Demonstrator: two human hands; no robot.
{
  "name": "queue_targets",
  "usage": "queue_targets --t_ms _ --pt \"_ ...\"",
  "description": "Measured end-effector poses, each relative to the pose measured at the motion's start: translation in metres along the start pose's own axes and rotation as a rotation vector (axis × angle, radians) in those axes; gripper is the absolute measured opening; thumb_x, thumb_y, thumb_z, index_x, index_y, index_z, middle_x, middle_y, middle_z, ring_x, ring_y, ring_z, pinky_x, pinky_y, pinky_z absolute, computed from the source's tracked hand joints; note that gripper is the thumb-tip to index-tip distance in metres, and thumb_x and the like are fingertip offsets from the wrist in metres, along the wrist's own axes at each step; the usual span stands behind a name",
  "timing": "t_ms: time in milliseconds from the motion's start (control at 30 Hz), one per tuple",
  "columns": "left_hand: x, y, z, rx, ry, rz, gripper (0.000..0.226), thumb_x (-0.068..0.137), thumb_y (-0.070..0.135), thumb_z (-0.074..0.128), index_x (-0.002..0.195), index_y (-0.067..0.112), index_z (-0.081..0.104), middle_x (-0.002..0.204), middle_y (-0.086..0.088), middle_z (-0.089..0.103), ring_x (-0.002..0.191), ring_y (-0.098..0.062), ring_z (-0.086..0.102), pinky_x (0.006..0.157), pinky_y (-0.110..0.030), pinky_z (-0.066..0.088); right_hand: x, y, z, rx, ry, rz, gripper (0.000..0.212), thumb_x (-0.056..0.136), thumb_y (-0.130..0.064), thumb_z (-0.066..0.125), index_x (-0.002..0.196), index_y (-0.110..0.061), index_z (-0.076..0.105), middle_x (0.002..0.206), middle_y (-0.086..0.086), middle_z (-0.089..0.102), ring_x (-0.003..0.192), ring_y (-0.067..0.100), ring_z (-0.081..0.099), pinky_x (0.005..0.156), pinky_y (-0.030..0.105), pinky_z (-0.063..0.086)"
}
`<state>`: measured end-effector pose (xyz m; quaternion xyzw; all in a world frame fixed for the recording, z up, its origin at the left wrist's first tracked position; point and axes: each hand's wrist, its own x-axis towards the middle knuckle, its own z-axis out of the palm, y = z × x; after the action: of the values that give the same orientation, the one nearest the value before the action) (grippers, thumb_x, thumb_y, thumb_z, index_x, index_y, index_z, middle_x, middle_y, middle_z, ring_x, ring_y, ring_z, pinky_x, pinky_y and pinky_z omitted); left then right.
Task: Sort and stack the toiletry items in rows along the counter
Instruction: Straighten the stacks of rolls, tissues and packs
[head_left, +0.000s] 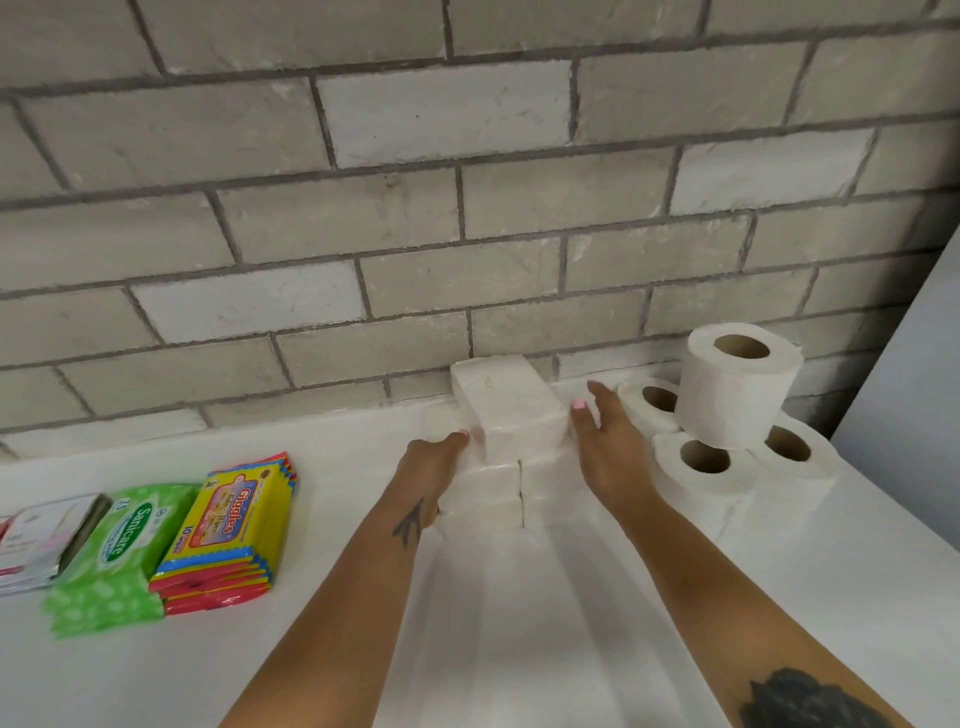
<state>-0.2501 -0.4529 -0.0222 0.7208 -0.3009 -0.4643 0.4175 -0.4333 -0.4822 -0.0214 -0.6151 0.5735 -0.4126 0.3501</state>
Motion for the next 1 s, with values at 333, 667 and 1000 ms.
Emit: queue_targets --t_ms 333,667,1000 --pt "0.000 -0.006 0.003 0.059 0.035 0.028 0.061 0.090 0.045 0.048 0.139 0.012 0.032 0.130 -0.013 0.050 0.104 -0.032 0.058 0.054 -0.028 0.043 -0.020 -0.007 0.013 -0.098 -0.047 -0.276 0.048 0.080 -0.033 0.072 0.125 -0.036 0.057 0.148 -0.007 0.037 0.128 0.009 0.045 0.109 0.026 0.035" --pt "-0.019 -0.033 -0.002 -0.339 -0.071 0.085 0.067 0.092 0.062 0.027 0.146 0.022 0.032 0.147 0.000 0.040 0.134 -0.023 0.039 0.113 -0.042 0.027 -0.044 0.035 0.012 0.307 0.092 0.043 0.084 0.079 -0.079 0.031 0.142 -0.023 0.036 0.147 -0.005 0.039 0.136 0.014 0.035 0.114 0.043 0.028" --pt "-0.041 -0.065 -0.003 -0.312 -0.133 0.191 0.059 0.087 0.065 0.012 0.118 0.036 0.053 0.106 0.011 0.066 0.099 -0.006 0.060 0.099 -0.032 0.041 -0.063 0.051 0.003 0.355 -0.115 0.071 0.045 0.093 -0.056 0.023 0.114 -0.033 0.054 0.112 -0.021 0.056 0.107 -0.003 0.049 0.096 0.023 0.032"
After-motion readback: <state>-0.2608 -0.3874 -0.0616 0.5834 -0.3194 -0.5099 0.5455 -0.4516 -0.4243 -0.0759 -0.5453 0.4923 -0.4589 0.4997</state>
